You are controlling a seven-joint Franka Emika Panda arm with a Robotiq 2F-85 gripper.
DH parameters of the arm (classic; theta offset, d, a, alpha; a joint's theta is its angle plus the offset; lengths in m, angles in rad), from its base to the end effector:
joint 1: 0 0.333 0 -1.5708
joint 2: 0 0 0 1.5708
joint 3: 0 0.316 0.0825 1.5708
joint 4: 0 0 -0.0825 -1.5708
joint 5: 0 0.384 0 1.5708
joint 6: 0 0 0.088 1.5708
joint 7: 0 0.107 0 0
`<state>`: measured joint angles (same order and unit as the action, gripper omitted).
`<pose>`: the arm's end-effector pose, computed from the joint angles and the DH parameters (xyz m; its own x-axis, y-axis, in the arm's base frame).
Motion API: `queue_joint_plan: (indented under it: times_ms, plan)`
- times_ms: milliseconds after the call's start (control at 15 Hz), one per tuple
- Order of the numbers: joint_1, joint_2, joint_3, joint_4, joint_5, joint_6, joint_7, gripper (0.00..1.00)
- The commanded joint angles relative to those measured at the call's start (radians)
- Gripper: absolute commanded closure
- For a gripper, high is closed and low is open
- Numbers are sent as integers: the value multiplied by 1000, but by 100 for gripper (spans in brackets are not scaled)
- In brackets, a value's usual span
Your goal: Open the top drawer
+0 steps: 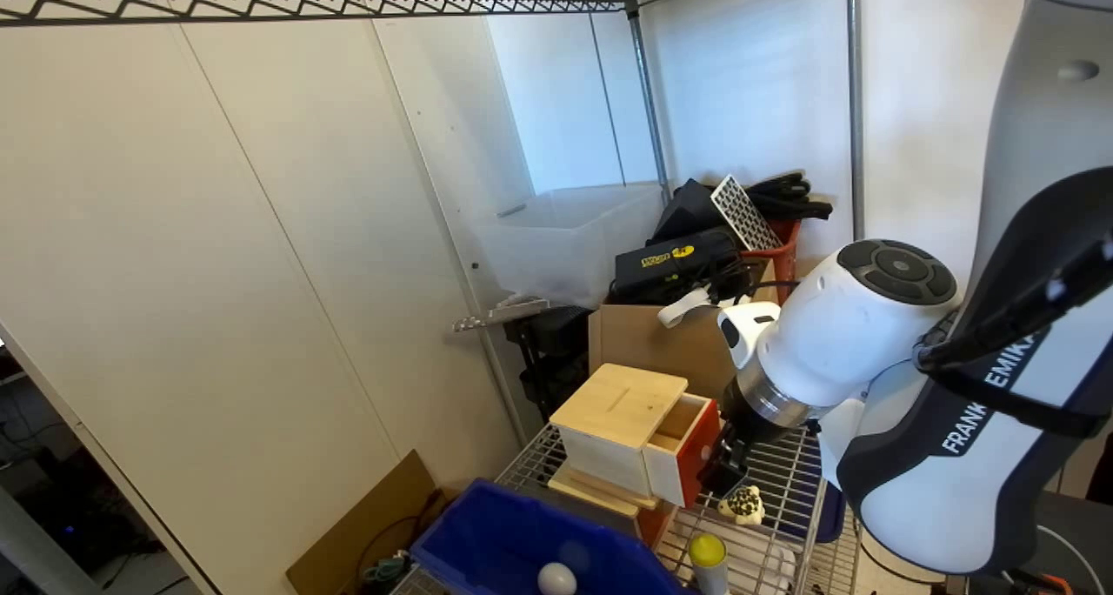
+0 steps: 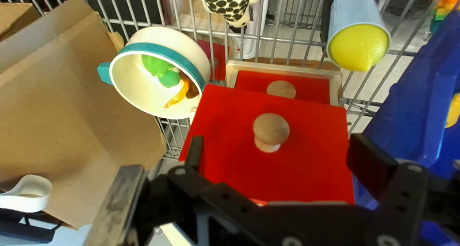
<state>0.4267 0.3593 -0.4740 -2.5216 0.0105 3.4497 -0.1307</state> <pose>0.5026 -0.0290 0.2273 0.8206 0.1923 0.5381 0.0768 -0.9703 0.2295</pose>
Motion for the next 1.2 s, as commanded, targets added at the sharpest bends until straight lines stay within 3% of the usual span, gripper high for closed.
queue_joint_plan:
  times_ms: [0,400,733,1133]
  plan:
    - [20,-54,-14,-22,4,-60,-10,0]
    - [92,-106,-81,-31,2,-215,-31,0]
    - [272,-108,-264,-37,-23,-302,-15,0]
    - [417,-147,-383,-28,-90,-567,8,0]
